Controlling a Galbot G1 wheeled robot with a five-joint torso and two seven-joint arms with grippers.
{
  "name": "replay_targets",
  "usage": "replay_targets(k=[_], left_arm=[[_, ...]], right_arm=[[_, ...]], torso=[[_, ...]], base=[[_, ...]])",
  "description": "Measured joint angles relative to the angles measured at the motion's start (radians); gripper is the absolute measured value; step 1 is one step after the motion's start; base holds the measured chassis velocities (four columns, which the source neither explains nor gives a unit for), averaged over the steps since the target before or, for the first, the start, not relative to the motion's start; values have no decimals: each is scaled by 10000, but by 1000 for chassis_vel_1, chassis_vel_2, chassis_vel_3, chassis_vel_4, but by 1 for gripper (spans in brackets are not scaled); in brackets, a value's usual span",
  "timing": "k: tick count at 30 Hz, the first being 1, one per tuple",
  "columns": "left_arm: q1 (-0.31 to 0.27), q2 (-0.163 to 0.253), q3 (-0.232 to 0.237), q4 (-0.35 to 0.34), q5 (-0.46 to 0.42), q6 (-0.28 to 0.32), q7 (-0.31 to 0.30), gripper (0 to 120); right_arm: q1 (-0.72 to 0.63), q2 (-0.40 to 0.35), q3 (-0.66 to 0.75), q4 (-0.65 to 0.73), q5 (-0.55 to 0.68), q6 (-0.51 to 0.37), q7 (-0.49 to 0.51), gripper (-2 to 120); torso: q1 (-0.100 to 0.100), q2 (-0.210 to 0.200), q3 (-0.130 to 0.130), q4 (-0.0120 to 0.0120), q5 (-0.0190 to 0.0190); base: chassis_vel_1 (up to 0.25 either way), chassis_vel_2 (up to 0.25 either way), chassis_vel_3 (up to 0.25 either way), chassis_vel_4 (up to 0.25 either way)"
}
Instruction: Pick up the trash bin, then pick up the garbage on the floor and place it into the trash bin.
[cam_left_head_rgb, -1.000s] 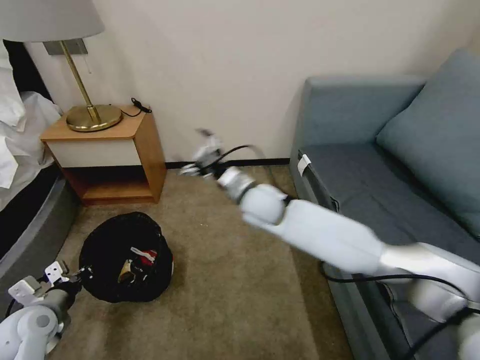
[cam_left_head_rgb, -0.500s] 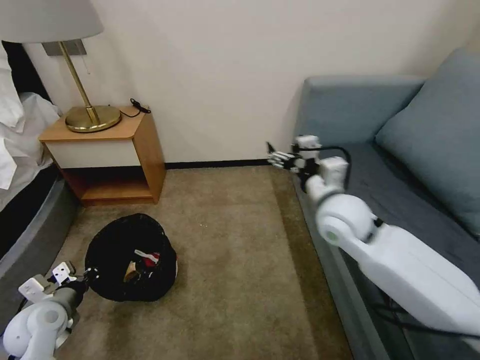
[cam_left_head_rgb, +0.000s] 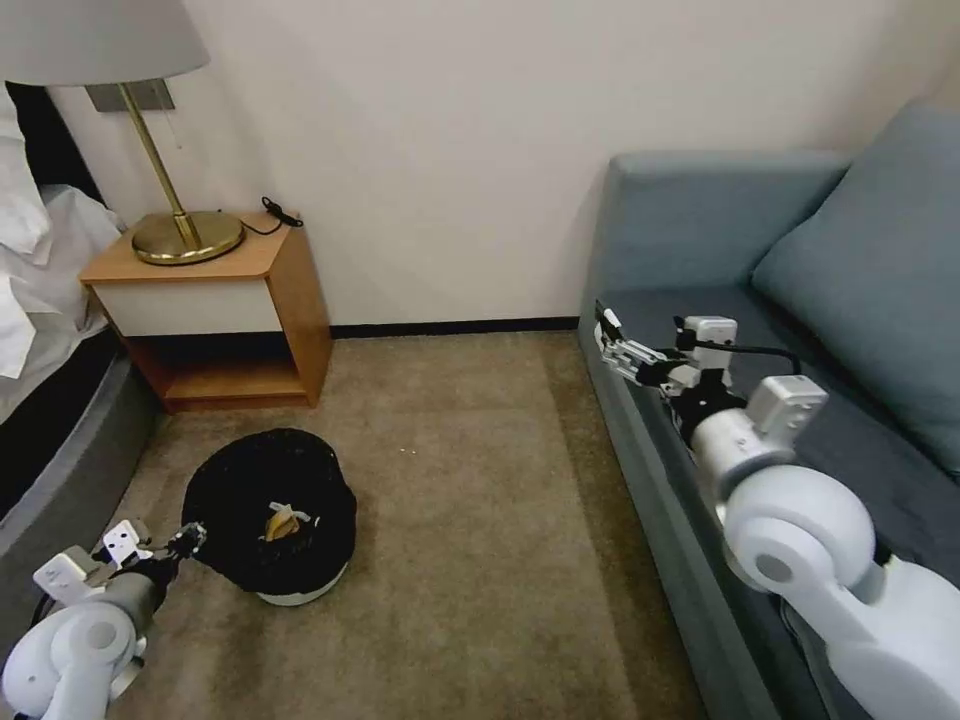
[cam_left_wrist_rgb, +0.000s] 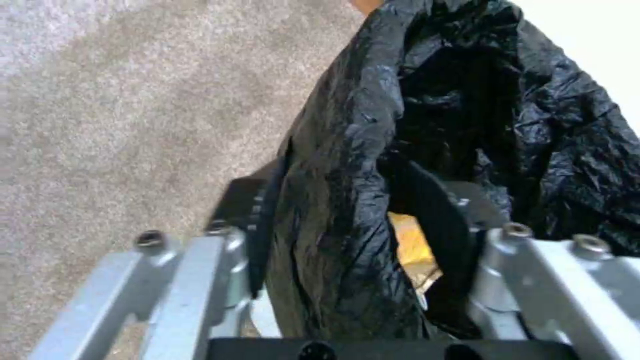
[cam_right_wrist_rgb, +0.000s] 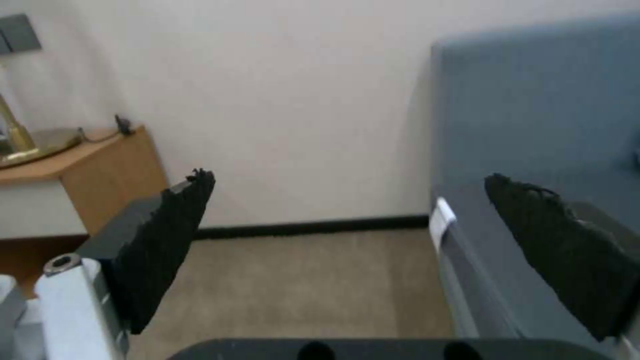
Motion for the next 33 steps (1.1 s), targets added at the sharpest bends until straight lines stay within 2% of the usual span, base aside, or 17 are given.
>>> replay_targets(k=[3, 4, 8, 9, 12, 13, 14, 16, 18, 19, 20, 21, 24, 27, 29, 32, 33], left_arm=[[151, 16, -129, -291, 275, 72, -33, 73], [151, 16, -129, -291, 275, 72, -33, 73], [427, -29, -320, -962, 1443, -205, 633, 90], [427, -29, -320, -962, 1443, -205, 633, 90], [784, -176, -178, -1932, 2780, -1414, 2067, 100], [784, -176, -178, -1932, 2780, -1414, 2067, 100], [866, -249, -16, -2194, 3061, -1706, 2239, 100], [1040, -603, 783, -2910, 4233, -2485, 2396, 100], [1054, -666, 917, -2990, 4469, -2594, 2395, 100], [1133, -949, 1524, -3305, 5443, -3044, 2404, 100], [1182, -1091, 1849, -3459, 5843, -3241, 2378, 100], [1182, -1091, 1849, -3459, 5843, -3241, 2378, 100], [1487, -1497, 2759, -3984, 6769, -3612, 2148, 100], [1694, -1601, 3010, -4198, 7301, -3710, 2136, 100], [2104, -1785, 3259, -4564, 7858, -3719, 2146, 100], [2242, -1837, 3283, -4658, 7987, -3716, 2168, 100], [2580, -1938, 3273, -4843, 8083, -3718, 2301, 100]], right_arm=[[-946, 36, 897, 627, 261, -403, 84, 100], [-946, 36, 897, 627, 261, -403, 84, 100], [-2400, 322, 1890, 1331, 187, -708, 103, 100], [-2400, 322, 1890, 1331, 187, -708, 103, 100], [-3784, 1000, 2644, 1575, -676, -769, -256, 100], [-3784, 1000, 2644, 1575, -676, -769, -256, 100], [-4071, 1190, 2733, 1577, -1065, -770, -385, 100], [-5025, 1913, 2919, 1576, -2684, -724, -915, 100], [-5183, 2046, 2942, 1576, -2925, -709, -1002, 100], [-5757, 2659, 3047, 1566, -3804, -604, -1350, 100], [-6020, 3036, 3087, 1562, -4242, -524, -1532, 100], [-6020, 3036, 3087, 1562, -4242, -524, -1532, 100], [-6655, 3940, 3114, 1544, -5452, -246, -2062, 100], [-6790, 4134, 3141, 1538, -5838, -138, -2240, 100], [-6836, 4295, 3223, 1529, -6197, -40, -2362, 100], [-6824, 4336, 3235, 1525, -6205, -38, -2379, 100], [-6769, 4409, 3260, 1522, -6424, -14, -2475, 100]], torso=[[0, 0, 0, 2, -3], [0, 0, 0, 2, -3], [0, 0, 0, 1, -2], [0, 0, 0, 1, -2], [-1, 1, -1, 1, 5], [-1, 1, -1, 1, 5], [0, 0, 0, 1, 3], [0, 1, 0, 0, 1], [0, 1, 0, 0, 0], [-1, 0, 0, -2, 0], [-1, 1, 0, -1, -2], [-1, 1, 0, -1, -2], [0, 1, 0, -3, -3], [-1, 1, 0, -3, 0], [-1, 1, 0, 1, -2], [-1, 1, 0, 1, 0], [-1, 1, 0, 1, -2]], base=[[0, 0, 0, 0], [0, 0, 0, 0], [0, 0, 0, 0], [0, 0, 0, 0], [0, 0, 0, 0], [0, 0, 0, 0], [0, 0, 0, 0], [0, 0, 0, 0], [0, 0, 0, 0], [0, 0, 0, 0], [0, 0, 0, 0], [0, 0, 0, 0], [0, 0, 0, 0], [0, 0, 0, 0], [0, 0, 0, 0], [0, 0, 0, 0], [0, 0, 0, 0]])
